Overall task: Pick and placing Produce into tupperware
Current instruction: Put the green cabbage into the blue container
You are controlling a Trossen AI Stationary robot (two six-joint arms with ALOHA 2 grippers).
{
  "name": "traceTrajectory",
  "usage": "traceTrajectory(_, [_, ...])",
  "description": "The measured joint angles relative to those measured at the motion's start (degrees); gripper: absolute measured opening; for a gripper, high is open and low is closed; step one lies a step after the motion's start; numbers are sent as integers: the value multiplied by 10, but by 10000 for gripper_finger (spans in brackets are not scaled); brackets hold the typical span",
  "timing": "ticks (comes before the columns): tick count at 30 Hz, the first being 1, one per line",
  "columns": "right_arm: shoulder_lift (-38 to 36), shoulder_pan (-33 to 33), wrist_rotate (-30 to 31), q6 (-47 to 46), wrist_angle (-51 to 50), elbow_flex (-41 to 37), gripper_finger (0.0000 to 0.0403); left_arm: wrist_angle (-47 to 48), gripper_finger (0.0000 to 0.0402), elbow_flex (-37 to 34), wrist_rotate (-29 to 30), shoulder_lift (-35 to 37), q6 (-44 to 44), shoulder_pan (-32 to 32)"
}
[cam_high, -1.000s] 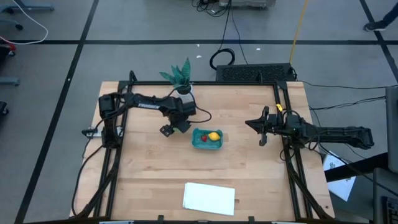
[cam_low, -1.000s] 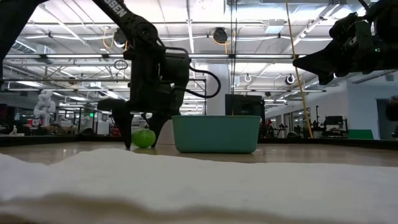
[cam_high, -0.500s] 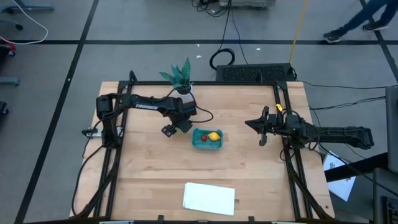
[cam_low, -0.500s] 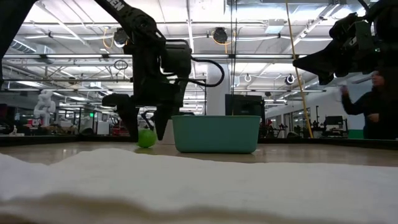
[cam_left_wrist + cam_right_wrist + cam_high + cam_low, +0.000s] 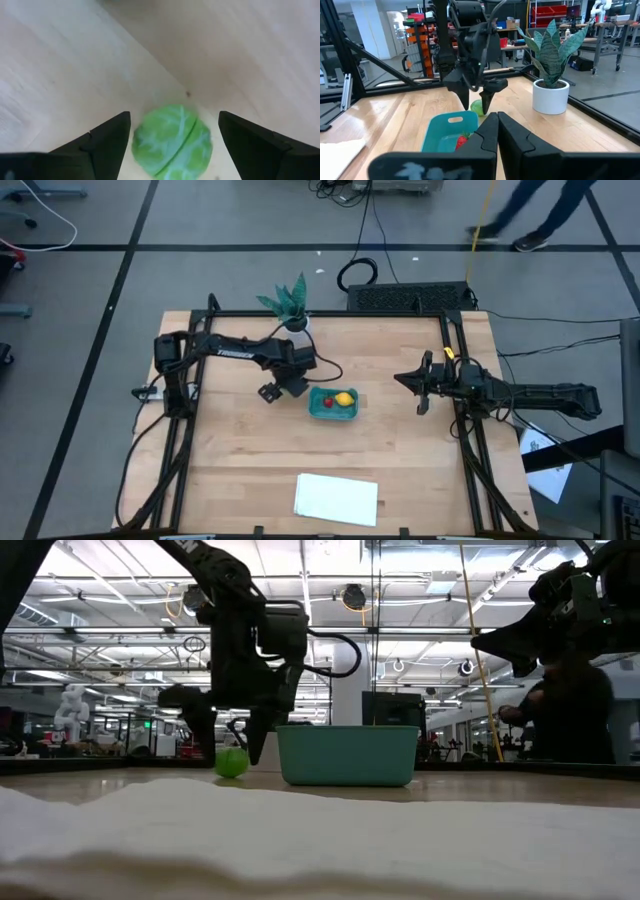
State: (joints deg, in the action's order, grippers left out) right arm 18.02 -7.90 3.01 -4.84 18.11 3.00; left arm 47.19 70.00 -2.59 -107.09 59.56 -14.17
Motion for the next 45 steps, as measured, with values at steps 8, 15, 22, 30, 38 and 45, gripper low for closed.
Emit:
traceTrajectory(8, [0, 0, 0, 0, 0, 0, 0, 20, 310, 0, 61, 0, 58, 8])
traceTrajectory(15, [0, 0, 0, 0, 0, 0, 0, 24, 310, 0, 118, 0, 151, 8])
traceTrajectory(22, [0, 0, 0, 0, 0, 0, 0, 16, 310, 0, 131, 0, 220, 8])
traceTrajectory(30, [0, 0, 0, 3, 0, 0, 0, -9, 310, 0, 111, 0, 250, 8])
traceTrajectory(38, [0, 0, 0, 11, 0, 0, 0, -9, 310, 0, 102, 0, 268, 12])
traceTrajectory(45, [0, 0, 0, 12, 0, 0, 0, -10, 310, 0, 101, 0, 263, 29])
